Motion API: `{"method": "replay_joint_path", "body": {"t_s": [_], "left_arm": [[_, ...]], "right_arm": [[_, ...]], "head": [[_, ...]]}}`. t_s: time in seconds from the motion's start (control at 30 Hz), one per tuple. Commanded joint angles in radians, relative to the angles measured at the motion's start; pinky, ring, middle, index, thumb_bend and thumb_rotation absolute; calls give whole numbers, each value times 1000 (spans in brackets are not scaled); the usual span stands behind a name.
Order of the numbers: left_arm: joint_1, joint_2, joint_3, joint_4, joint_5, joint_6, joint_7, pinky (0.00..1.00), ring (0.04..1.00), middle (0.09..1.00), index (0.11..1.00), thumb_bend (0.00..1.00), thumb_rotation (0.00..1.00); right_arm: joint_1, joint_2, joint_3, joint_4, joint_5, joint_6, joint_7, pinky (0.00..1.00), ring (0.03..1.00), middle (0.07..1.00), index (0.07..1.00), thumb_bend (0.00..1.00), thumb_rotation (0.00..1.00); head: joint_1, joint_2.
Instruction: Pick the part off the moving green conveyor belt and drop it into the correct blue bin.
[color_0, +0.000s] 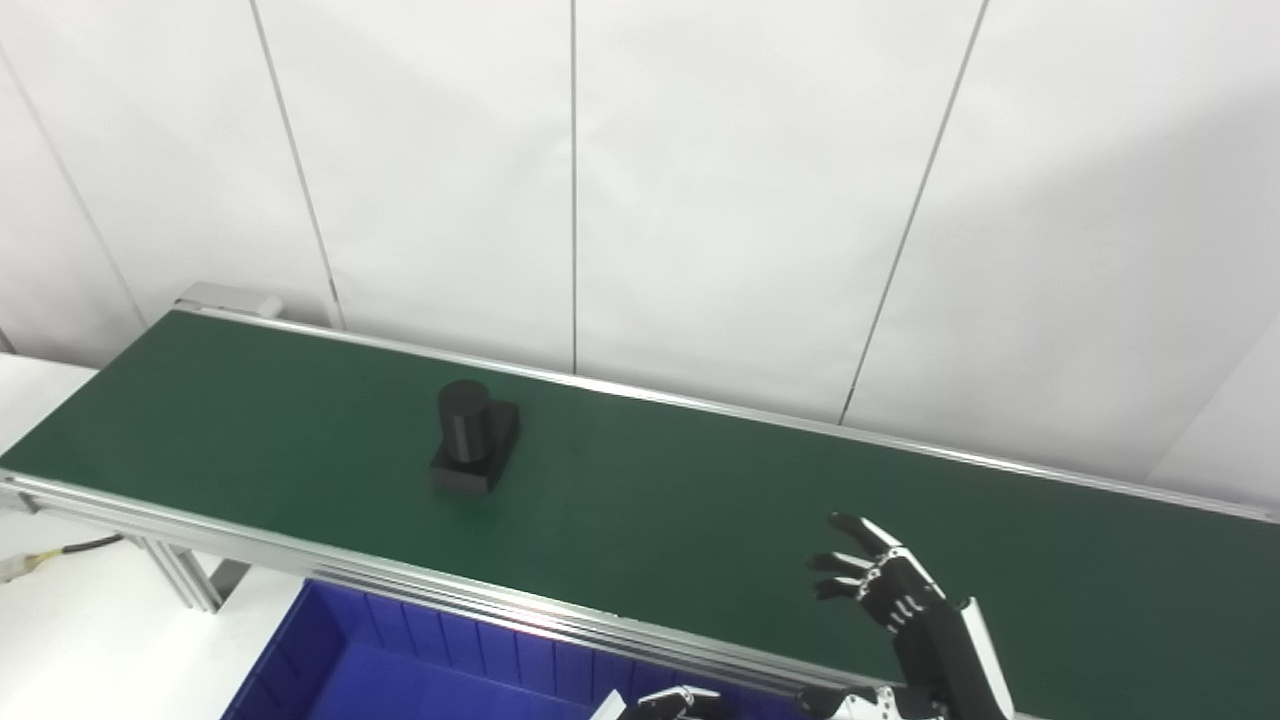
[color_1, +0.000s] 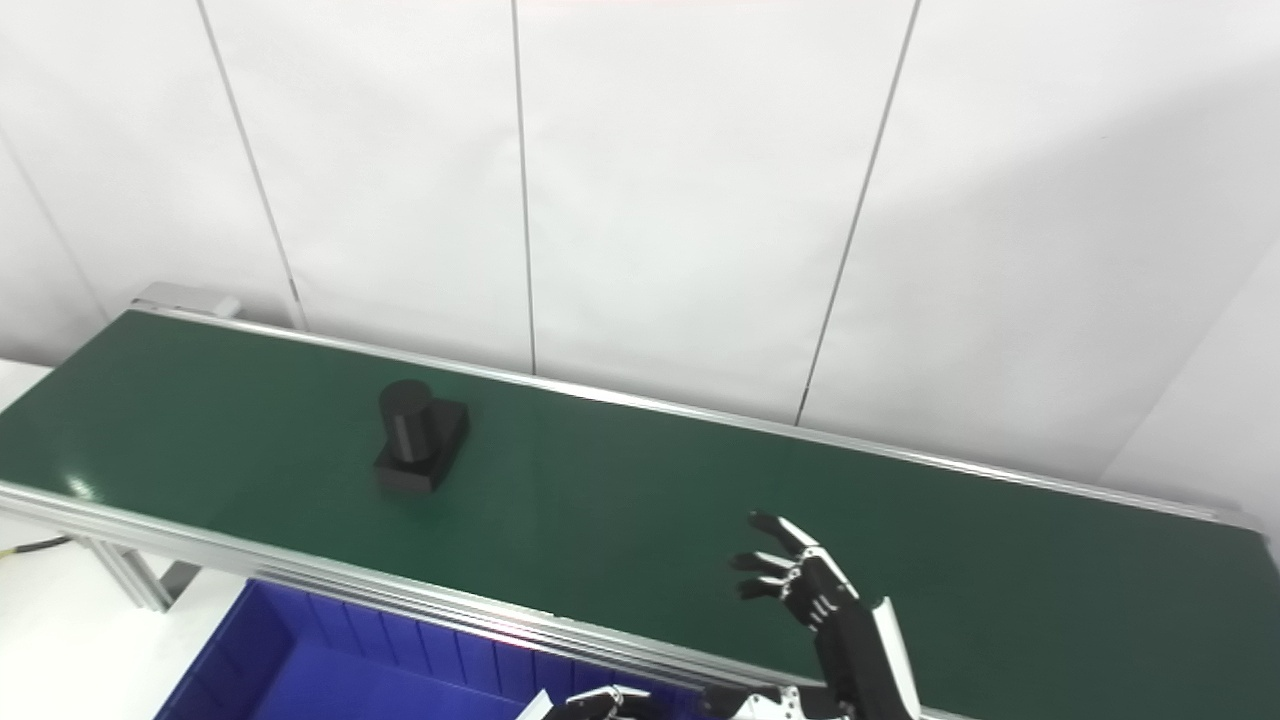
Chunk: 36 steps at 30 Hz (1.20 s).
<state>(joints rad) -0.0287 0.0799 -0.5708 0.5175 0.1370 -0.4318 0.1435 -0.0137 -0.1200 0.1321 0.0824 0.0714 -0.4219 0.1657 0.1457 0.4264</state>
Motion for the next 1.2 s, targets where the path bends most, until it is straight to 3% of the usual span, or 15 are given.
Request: {"method": "replay_joint_path", "body": {"t_s": [0.0,0.33,0.5,0.67,1.17], "left_arm": [[-28,-11,-8,-10,14,-38,36,640,715,756,741,1000,48],[-19,-5,-6,-23,4,-38,28,641,711,756,738,1000,54],[-14,1,-2,-33,-1,-38,19,647,715,759,740,1000,46],[-13,7,0,-34,-8,-38,13,649,716,757,740,1000,39],[-8,13,13,-42,-23,-38,-3,651,718,755,746,1000,4]], "right_arm": [[-27,15,-17,-16,10,-47,25,625,728,878,817,933,246],[-64,49,-88,42,9,-48,61,624,730,850,803,934,211],[-116,58,-135,109,33,-48,93,641,728,852,809,932,192],[-168,68,-164,168,8,-48,75,625,723,845,819,941,204],[-320,70,-170,305,-41,-48,-1,616,732,845,819,957,158]], "head": [[-1,1],[-10,0],[-31,-4],[-53,-7],[-85,-10]]}}
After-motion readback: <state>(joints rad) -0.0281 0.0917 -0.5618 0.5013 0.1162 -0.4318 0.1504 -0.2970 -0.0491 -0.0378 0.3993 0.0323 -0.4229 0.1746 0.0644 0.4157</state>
